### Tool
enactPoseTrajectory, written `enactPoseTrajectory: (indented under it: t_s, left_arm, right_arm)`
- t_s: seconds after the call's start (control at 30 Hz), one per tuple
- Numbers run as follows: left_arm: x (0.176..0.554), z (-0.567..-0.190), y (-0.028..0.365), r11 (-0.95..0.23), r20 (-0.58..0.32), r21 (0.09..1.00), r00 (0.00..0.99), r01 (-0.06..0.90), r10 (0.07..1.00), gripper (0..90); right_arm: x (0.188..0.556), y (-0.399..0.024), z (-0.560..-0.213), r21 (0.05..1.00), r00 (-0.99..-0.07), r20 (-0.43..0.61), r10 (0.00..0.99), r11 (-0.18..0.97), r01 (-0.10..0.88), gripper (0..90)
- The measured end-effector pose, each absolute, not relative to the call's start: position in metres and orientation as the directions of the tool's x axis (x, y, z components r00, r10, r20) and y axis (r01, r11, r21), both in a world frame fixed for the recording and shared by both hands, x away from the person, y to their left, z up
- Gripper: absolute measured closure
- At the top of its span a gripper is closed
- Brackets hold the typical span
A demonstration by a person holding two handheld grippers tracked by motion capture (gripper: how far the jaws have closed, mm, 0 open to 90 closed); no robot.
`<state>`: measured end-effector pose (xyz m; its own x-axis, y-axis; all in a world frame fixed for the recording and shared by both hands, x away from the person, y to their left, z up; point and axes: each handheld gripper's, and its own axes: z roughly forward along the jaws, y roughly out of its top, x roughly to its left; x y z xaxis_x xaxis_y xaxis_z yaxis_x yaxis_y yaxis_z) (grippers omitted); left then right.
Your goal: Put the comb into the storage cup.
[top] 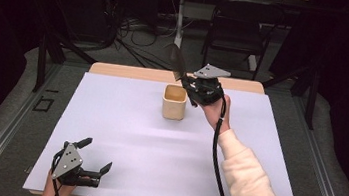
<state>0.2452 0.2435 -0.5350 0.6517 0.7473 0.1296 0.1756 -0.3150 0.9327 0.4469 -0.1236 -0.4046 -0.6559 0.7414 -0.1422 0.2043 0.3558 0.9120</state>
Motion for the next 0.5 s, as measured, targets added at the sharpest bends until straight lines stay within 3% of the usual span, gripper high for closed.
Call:
enactPoseTrajectory:
  t_s: [0.5]
  left_arm:
    - [0.245, -0.534, 0.243, -0.314, 0.134, 0.934, 0.651, 0.169, 0.747, 0.3]
  right_arm:
    - [0.449, -0.117, -0.392, 0.916, -0.647, -0.167, 0.744, 0.361, 0.178, 71.7]
